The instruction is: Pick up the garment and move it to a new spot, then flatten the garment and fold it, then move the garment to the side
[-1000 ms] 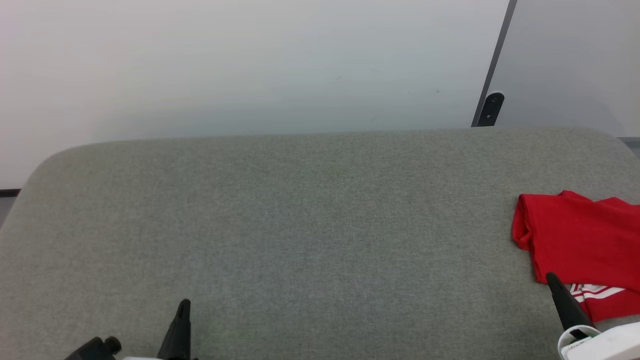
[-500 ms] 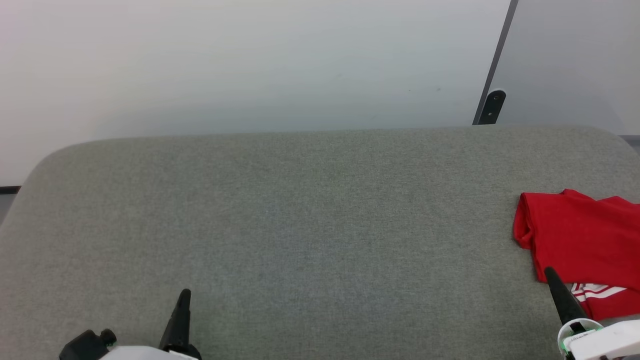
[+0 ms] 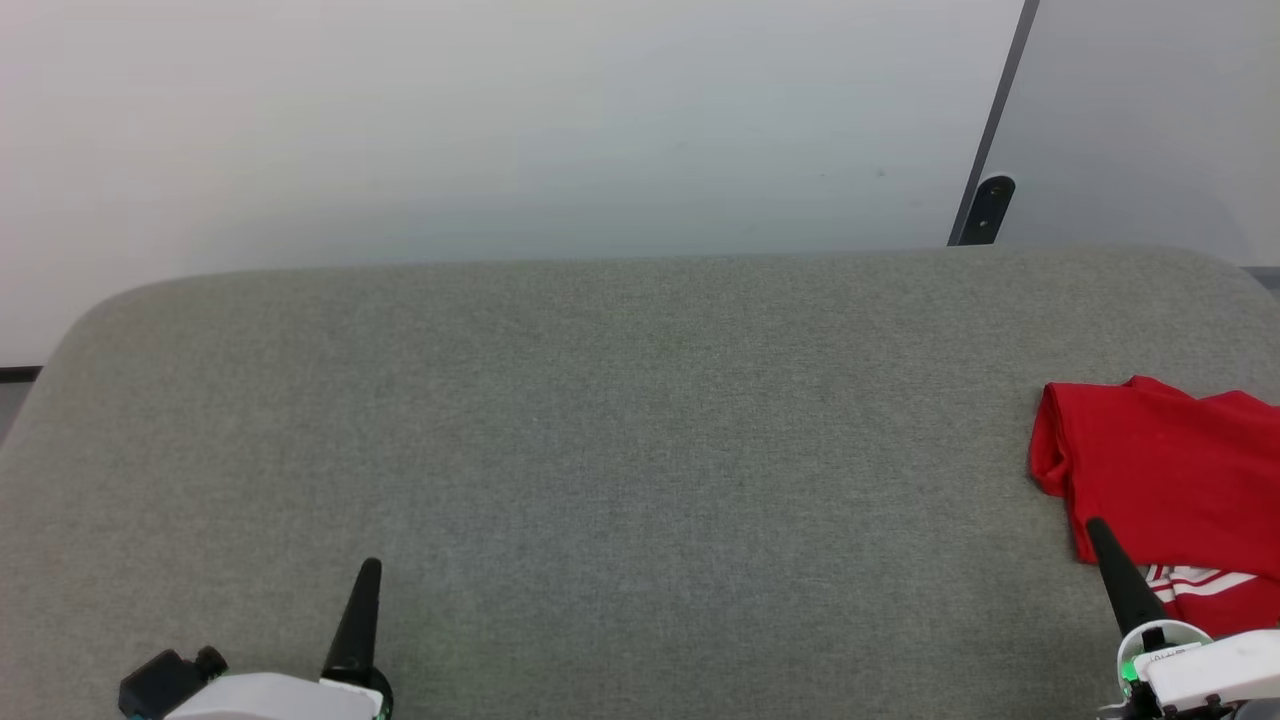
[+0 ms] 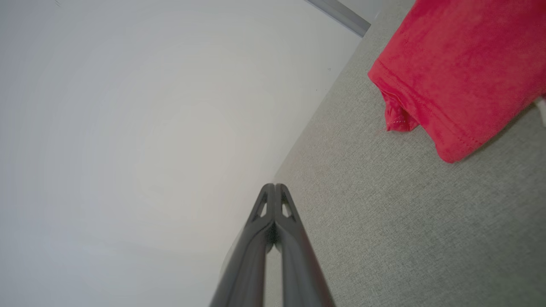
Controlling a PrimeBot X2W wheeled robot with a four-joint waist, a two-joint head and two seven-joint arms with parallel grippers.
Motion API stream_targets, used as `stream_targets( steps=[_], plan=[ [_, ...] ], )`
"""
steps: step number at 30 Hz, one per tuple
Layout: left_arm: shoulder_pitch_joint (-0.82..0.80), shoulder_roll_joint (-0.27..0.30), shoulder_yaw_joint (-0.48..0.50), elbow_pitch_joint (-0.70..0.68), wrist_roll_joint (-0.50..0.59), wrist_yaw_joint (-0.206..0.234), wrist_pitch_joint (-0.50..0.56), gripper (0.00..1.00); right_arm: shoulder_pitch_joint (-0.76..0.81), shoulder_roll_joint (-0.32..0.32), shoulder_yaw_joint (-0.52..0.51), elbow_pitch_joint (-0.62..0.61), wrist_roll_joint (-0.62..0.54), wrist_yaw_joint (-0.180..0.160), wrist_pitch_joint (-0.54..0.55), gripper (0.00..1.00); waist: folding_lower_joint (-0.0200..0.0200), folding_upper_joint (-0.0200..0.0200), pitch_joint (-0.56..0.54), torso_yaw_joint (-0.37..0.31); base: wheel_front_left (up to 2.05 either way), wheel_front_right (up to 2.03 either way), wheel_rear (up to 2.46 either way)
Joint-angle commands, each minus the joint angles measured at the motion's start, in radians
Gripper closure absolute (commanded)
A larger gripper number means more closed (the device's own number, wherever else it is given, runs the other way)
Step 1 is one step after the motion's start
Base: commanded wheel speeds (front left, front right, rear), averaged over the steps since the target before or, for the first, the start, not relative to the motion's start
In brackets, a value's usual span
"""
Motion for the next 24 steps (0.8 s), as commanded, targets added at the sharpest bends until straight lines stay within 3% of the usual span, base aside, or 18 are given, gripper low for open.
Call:
stream_targets(
  steps=[1,24],
  plan=[
    [-0.021,0.0,0.008,-0.002,-0.024,-0.007,0.006,1.0,-0.022,0.001,-0.005,-0.002,0.024,0.0,-0.003,1.0,0.0,0.0,0.0,0.0,0.0,0.0,0.0],
    [-0.074,-0.022,0.044,0.042,-0.205,-0.037,0.054,1.0,-0.054,0.034,-0.016,0.039,0.181,0.0,-0.01,1.0,0.0,0.0,0.009,0.004,0.0,0.0,0.0]
  ],
)
